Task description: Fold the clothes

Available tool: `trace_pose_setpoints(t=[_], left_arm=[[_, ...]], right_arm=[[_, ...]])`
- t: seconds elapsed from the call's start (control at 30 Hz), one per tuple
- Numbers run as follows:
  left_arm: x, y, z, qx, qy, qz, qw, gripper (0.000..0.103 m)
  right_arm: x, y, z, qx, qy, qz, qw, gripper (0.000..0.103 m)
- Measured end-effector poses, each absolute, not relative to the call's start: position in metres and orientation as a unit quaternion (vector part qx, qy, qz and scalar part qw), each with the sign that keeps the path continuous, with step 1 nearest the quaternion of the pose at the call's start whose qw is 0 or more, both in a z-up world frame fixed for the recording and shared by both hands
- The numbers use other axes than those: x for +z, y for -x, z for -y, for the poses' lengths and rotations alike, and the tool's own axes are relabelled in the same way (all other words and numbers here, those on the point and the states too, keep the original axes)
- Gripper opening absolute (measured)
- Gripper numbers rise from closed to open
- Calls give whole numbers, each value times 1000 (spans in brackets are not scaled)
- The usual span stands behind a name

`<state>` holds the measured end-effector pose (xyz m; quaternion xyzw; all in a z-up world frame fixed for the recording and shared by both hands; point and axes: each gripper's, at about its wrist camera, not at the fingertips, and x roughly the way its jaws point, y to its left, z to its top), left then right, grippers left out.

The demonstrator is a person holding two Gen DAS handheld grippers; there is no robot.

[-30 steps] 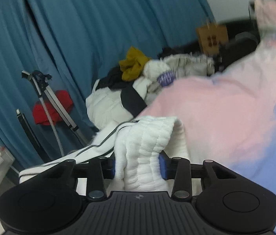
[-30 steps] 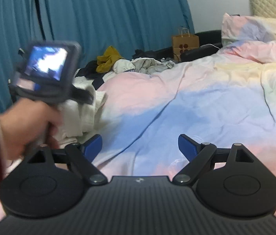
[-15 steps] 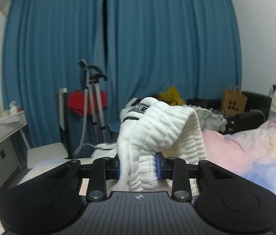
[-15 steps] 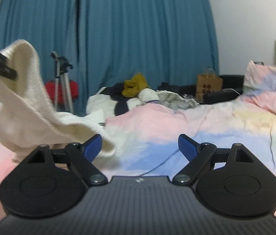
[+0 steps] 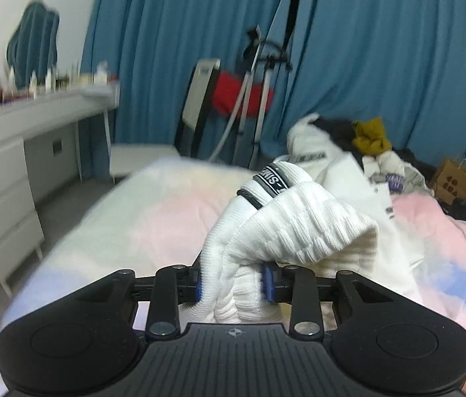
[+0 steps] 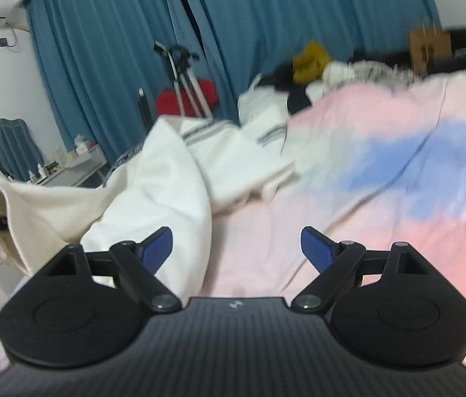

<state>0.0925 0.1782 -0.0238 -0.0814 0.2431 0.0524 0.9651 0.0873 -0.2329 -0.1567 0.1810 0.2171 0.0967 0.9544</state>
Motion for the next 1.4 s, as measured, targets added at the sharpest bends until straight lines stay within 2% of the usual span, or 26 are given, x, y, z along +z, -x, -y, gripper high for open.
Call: trace_pose_setpoints(t=[0.17, 0.27, 0.43, 0.6, 0.67, 1.0, 1.27, 1.4], left_arm=[[-46, -87, -191, 38, 69, -262, 962, 40], [-66, -104, -178, 28, 55, -306, 950, 43], [-76, -99, -177, -4, -13, -326, 945, 50], [-76, -90, -160, 3, -88, -346, 934, 69], [-75, -80, -151, 5, -114, -344, 932, 71], [-48, -60, -134, 58, -156, -305, 938, 79], [-31, -55, -127, 63, -159, -239, 956, 80], [-41, -61, -116, 52, -200, -221, 953, 80]], right_arm=[[-161, -94, 233, 95, -189, -229, 950, 86], [-164, -98, 231, 100, -193, -237, 947, 86], [-166, -107, 223, 117, -178, -242, 947, 86], [-166, -107, 219, 130, -170, -243, 946, 86], [-165, -107, 217, 132, -165, -247, 946, 86], [-167, -106, 208, 135, -137, -261, 946, 86], [-175, -111, 218, 151, -194, -277, 929, 86], [-185, -119, 217, 167, -240, -286, 912, 86]])
